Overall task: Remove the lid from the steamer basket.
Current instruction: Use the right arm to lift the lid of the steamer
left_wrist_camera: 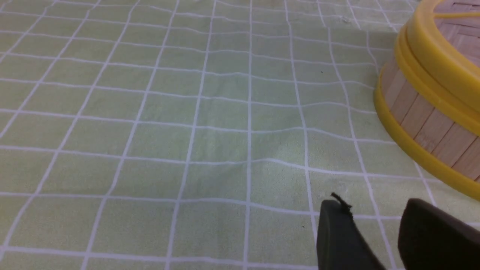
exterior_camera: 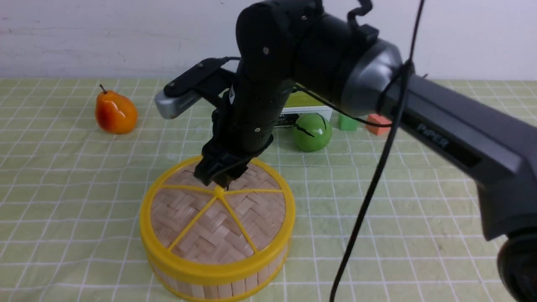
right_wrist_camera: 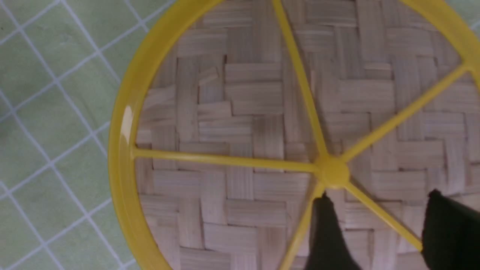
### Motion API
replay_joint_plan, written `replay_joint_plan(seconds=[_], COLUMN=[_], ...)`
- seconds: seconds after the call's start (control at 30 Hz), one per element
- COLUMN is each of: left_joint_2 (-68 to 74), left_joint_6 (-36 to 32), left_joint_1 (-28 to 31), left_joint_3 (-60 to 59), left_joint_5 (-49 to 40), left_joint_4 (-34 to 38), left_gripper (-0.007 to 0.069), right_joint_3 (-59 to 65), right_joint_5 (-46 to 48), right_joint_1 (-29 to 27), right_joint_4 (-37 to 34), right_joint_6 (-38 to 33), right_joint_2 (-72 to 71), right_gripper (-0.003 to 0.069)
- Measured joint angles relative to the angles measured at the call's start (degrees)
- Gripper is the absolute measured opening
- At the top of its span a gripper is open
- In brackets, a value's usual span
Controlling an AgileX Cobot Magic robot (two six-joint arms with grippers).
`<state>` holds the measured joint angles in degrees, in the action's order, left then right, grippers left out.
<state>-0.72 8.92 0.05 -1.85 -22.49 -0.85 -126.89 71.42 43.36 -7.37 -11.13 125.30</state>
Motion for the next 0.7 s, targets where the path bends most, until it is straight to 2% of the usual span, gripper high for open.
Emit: replay_joint_plan(seconds=[0.07,0.13,0.3,0.47,0.6,0.63,0.7], left_joint_2=[0.0,0.0,0.0,0.0,0.0,0.0,0.0], left_joint_6=[0.0,0.0,0.0,0.0,0.0,0.0,0.0], left_joint_1=[0.0,0.0,0.0,0.0,0.0,0.0,0.0], left_joint_3=[0.0,0.0,0.0,0.0,0.0,0.0,0.0], left_joint_5=[0.0,0.0,0.0,0.0,0.0,0.0,0.0], left_joint_4=[0.0,0.0,0.0,0.0,0.0,0.0,0.0], left_gripper=[0.0239,0.0239,0.0239,0.0239,0.0239,0.0239,0.0239], right_joint_3=[-0.3,-0.4,-0.4,-0.5,-0.9,-0.9,-1.0], right_joint_5=[-0.7,-1.7,-3.4,-5.0,-5.2,-5.1,-4.9], right_joint_1=[0.1,0.1,0.1,0.1,0.1,0.1,0.1], right_joint_4=[-0.6,-1.0,-1.5,-2.9,-2.4,-2.3,-2.3], right_joint_6=[0.1,0.1,0.2,0.2,0.2,0.2,0.2], right_joint_2=[1.2,2.2,3.9,5.2,5.4,5.4,5.4], right_gripper=[0.0414,0.0439,0.0433,0.0354,0.0214,0.0161,0.0107])
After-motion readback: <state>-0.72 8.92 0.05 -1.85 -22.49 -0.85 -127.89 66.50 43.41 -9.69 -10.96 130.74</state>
